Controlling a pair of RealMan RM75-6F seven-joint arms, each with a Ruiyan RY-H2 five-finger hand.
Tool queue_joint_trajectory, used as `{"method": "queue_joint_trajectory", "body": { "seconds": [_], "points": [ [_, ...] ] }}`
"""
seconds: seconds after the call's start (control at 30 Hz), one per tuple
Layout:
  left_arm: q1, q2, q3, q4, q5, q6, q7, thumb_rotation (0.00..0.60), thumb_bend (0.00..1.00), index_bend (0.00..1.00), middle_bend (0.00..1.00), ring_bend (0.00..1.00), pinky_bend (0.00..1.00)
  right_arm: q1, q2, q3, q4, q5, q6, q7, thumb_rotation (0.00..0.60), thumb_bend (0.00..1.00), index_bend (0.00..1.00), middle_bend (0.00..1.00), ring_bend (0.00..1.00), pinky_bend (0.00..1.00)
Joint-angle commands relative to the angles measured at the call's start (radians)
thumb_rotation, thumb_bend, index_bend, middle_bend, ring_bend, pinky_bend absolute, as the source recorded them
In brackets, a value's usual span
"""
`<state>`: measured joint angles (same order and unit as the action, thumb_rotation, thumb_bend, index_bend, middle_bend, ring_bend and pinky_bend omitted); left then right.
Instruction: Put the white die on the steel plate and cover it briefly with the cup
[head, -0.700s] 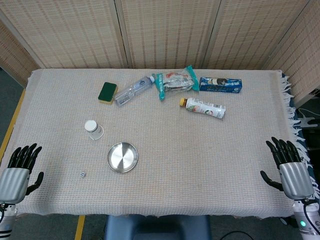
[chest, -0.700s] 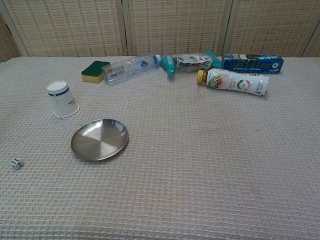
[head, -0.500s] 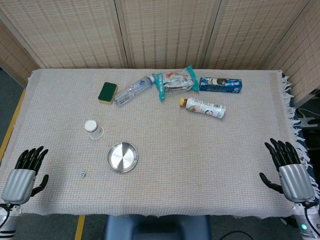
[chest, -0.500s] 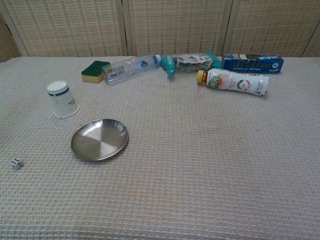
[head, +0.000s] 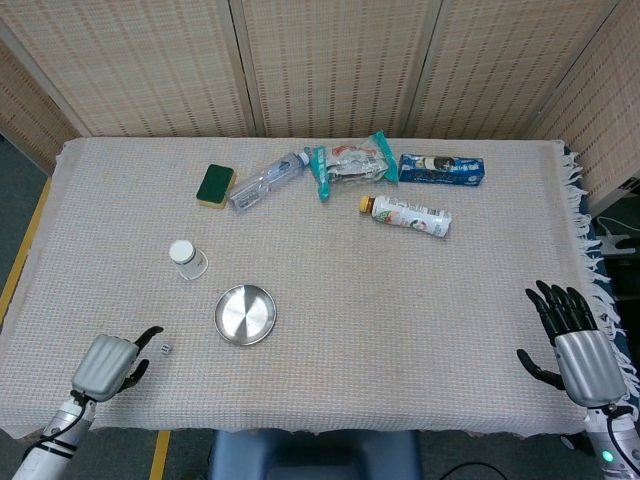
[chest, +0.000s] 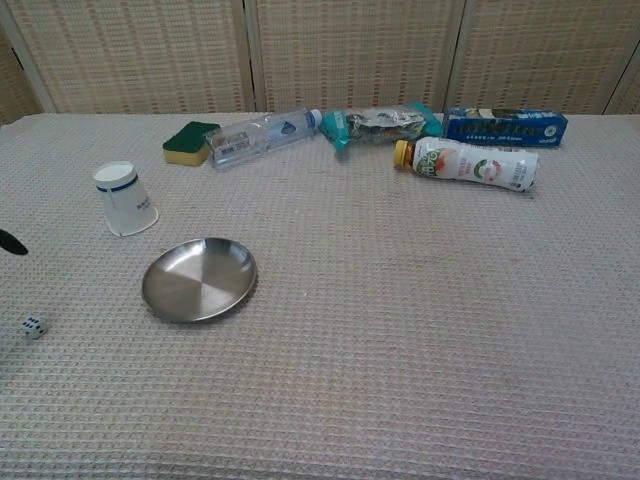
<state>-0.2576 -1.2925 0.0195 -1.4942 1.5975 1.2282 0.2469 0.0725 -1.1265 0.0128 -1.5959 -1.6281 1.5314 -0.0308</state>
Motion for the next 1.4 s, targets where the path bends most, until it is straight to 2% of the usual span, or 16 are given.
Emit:
{"method": "queue_joint_trajectory", "body": {
  "seconds": [0.03,0.23,0.47,0.9,1.2,1.4],
  "points": [
    [-0.03,-0.042,-0.002,0.022,-0.021,-0.04,0.03,0.6,0.44,0.28,0.94,0.87,0.87,0.001,0.004,0.0,-0.002,0.004,-0.005,0.003,0.534,0.19,0.0,0.0,0.0,0.0],
    [-0.046,-0.09,0.0,0.08,-0.028,-0.056,0.034,0.6,0.44,0.32,0.95,0.88,0.87,0.001,0.01,0.006,-0.003,0.016,-0.006,0.011,0.536,0.19,0.0,0.0,0.0,0.0],
    [-0.049,-0.177,0.0,0.204,-0.026,-0.034,0.006,0.6,0.44,0.37,0.98,0.9,0.89,-0.005,0.021,0.006,-0.013,0.015,0.002,0.017,0.535,0.19,0.0,0.0,0.0,0.0],
    [-0.059,-0.214,0.007,0.286,-0.052,-0.052,-0.017,0.6,0.44,0.38,0.99,0.9,0.89,-0.003,0.02,0.006,-0.018,0.022,-0.011,0.009,0.534,0.19,0.0,0.0,0.0,0.0],
    [-0.063,-0.232,0.015,0.327,-0.034,-0.026,-0.047,0.6,0.44,0.49,1.0,0.9,0.9,-0.002,0.022,0.007,-0.022,0.033,-0.023,-0.001,0.534,0.19,0.0,0.0,0.0,0.0],
    [-0.066,-0.239,0.018,0.344,-0.034,-0.025,-0.058,0.6,0.44,0.49,1.0,0.9,0.9,-0.001,0.024,0.005,-0.026,0.036,-0.03,-0.005,0.534,0.19,0.0,0.0,0.0,0.0]
  ]
}}
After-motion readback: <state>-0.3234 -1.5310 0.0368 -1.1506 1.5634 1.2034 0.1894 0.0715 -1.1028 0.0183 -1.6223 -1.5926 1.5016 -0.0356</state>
